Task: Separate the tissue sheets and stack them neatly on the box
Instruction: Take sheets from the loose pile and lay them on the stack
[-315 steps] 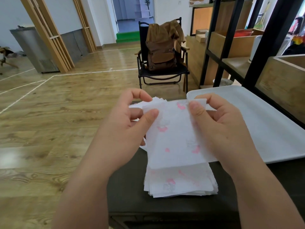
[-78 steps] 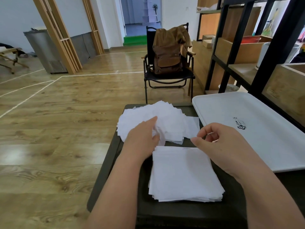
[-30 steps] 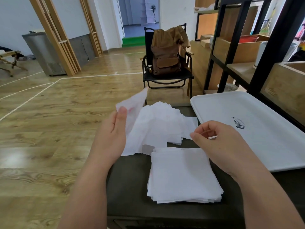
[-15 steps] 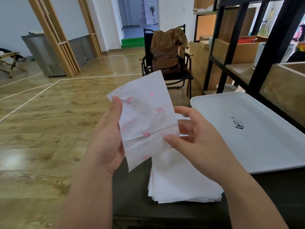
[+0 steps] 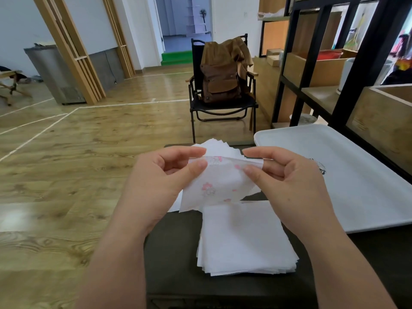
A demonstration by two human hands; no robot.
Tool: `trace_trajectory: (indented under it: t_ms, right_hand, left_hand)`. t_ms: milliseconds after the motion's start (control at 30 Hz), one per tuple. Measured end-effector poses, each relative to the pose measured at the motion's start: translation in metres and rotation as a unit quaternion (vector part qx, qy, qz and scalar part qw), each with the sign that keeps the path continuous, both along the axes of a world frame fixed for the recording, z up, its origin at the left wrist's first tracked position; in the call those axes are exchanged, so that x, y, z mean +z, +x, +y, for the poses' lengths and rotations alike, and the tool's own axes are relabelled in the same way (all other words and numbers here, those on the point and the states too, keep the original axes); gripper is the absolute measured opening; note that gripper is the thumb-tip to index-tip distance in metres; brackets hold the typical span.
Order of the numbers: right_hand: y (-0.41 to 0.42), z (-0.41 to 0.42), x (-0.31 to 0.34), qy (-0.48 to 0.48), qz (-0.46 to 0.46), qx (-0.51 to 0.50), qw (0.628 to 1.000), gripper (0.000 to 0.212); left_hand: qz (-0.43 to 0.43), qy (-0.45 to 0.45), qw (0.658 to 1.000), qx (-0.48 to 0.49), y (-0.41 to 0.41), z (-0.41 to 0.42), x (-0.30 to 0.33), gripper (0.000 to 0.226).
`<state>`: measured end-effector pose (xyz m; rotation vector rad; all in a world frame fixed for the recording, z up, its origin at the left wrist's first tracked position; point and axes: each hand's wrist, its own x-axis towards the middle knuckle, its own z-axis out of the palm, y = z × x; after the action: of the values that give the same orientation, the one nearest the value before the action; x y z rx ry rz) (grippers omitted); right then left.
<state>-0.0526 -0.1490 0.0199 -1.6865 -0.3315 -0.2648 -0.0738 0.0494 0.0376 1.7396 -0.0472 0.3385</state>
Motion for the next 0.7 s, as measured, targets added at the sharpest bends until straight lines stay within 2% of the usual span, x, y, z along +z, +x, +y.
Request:
trace_trajectory:
  t_ms: [100, 233, 267, 367, 533, 700]
  right_hand:
    - [-0.001, 0.000, 0.002, -0.007, 0.003, -0.002, 1.000, 0.011]
    - [-0.001, -0.001, 0.005, -0.004, -0.001, 0.014, 1.000, 0.012]
    - [-0.001, -0.002, 0.006, -0.003, -0.005, 0.016, 1.000, 0.013]
    - [-0.002, -0.002, 0.006, -0.008, -0.032, 0.001, 0.999, 0.016]
    - [-0.001, -0.002, 0.010, -0.046, -0.115, -0.077, 0.989, 0.012]
    - [-0.010, -0.006, 0.020, 0.075, -0.092, 0.043, 0.992, 0.003]
  left_hand:
    - [-0.014, 0.041, 0.998, 0.043, 0.002, 0.000, -0.002, 0.022]
    - [-0.017, 0.084, 0.996, 0.035, 0.000, -0.002, 0.001, 0.039]
    - [-0.013, 0.093, 0.995, 0.033, -0.001, -0.003, 0.001, 0.037]
    - [-0.022, 0.108, 0.993, 0.045, -0.001, -0.003, 0.001, 0.008]
    - [-0.027, 0.059, 0.997, 0.028, -0.008, -0.004, 0.010, 0.007]
    - [-0.070, 0.026, 0.996, -0.053, -0.019, -0.021, 0.024, 0.004]
